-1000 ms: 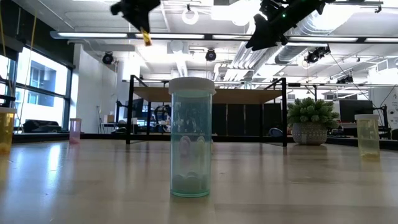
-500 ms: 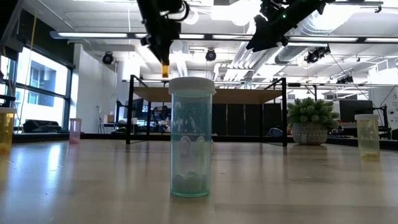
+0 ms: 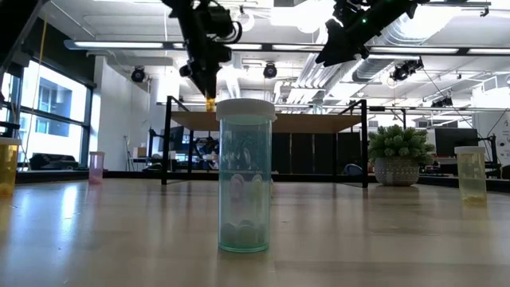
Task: Pick and place medicine bottles onto shelf by color
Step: Put the top orange pill bottle on the shelf
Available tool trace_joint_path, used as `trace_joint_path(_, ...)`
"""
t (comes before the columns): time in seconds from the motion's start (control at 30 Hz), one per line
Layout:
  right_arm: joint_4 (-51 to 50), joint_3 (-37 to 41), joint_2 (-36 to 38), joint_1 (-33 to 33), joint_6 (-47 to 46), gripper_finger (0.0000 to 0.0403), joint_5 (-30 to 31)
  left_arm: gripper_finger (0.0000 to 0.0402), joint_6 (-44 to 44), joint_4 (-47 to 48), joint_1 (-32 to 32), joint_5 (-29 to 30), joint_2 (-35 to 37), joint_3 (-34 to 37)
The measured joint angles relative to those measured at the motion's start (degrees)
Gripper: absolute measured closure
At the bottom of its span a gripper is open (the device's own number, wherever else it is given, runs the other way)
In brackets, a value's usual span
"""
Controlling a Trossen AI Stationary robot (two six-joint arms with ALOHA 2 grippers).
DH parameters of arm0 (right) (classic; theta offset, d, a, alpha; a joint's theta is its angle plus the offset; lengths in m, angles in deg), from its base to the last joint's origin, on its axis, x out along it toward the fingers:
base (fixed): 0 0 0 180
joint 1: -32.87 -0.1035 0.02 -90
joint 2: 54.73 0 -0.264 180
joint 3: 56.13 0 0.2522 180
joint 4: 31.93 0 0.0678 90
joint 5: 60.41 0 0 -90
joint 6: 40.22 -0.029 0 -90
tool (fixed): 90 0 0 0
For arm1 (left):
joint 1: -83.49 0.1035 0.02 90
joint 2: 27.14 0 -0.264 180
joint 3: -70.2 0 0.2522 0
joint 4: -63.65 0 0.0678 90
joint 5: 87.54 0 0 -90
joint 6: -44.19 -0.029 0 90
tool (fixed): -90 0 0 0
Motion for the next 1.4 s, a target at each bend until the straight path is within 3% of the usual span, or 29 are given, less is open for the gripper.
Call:
trace_joint_path(1.13,0.6,0.0,0.0,0.0,1.0,0.0212,0.0,0.0288,2.9,1.2,0.2,-0.2,-1.1,0.5)
trace_joint_path(1.4,0.6,0.0,0.0,0.0,1.0,0.0212,0.0,0.0270,3.1,1.2,0.2,-0.2,-1.0,0.5)
